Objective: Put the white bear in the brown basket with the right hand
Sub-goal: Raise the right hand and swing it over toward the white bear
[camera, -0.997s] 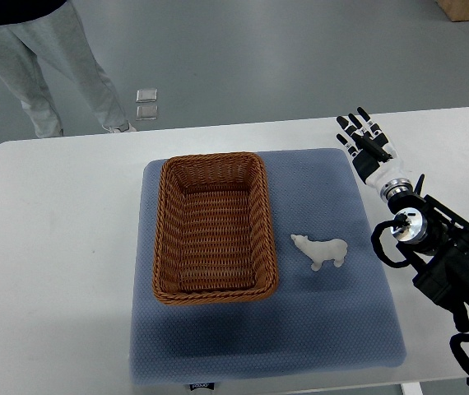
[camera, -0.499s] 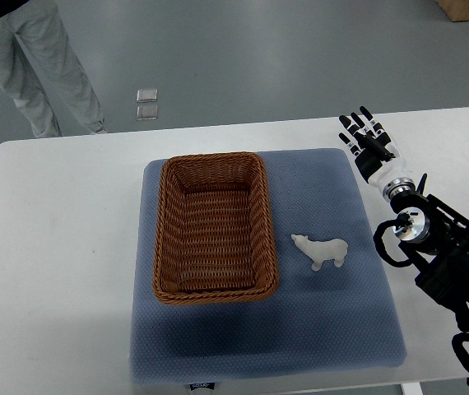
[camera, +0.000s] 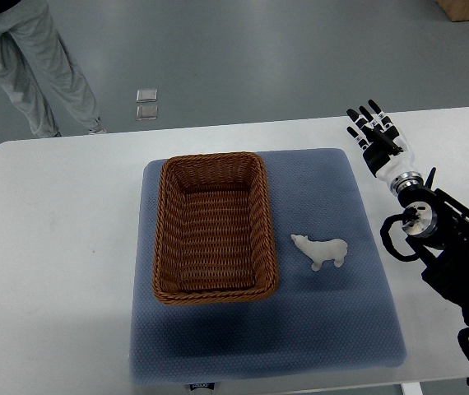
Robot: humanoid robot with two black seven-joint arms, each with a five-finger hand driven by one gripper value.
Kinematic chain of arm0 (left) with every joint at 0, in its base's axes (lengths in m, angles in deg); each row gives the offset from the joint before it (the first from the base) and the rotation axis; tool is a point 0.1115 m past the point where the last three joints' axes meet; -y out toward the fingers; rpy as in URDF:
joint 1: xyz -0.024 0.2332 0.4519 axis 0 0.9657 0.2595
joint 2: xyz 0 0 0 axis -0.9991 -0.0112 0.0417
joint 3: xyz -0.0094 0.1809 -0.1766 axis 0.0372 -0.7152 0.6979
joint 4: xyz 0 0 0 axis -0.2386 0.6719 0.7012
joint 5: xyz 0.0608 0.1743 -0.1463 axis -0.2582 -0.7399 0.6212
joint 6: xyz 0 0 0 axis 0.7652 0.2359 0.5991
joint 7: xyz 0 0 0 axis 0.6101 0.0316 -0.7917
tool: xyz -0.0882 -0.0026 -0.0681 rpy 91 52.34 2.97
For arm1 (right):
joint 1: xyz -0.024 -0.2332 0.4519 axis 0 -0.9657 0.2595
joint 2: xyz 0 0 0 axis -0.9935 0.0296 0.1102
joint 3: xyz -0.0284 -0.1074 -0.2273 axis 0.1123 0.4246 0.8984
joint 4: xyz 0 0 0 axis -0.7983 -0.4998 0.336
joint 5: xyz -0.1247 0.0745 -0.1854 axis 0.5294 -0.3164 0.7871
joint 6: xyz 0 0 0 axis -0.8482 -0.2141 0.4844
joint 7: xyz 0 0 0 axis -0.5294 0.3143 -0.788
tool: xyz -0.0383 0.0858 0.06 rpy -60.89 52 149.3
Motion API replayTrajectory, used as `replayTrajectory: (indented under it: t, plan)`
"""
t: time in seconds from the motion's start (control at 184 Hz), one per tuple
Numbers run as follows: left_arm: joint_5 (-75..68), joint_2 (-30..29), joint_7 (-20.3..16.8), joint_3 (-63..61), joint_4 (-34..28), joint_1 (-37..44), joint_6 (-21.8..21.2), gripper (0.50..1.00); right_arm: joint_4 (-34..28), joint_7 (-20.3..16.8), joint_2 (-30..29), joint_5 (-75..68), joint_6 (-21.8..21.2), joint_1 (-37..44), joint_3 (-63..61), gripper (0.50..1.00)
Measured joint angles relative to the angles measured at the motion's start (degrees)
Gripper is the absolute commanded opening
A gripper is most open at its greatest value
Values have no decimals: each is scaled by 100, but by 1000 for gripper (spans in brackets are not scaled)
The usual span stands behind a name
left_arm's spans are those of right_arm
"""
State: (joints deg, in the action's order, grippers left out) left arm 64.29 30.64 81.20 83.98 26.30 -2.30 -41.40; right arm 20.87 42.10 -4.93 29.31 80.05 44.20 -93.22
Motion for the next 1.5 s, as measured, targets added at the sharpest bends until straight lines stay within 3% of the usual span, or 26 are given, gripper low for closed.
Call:
replayTrajectory:
  t: [0.363,0.672,0.986,1.285,1.501]
  plan:
    - [0,0,0,-1,0,0,0,1000,-140,-45,448,-54,120,224,30,924]
    - [0,0,0,-1,1,0,0,1000,-665,-91,1039,4,419,367,181,924]
    - [0,0,0,-1,-1,0,0,1000,-1534,-106,2147,111,512,729,1628,924]
    - [0,0,2,-1,-1,0,1,1000,-2331,-183,3244,1133,353,1344,2740,924]
    - [0,0,2,-1,-1,0,1,1000,-2954,-215,3792,2461,-118,1849,3526,924]
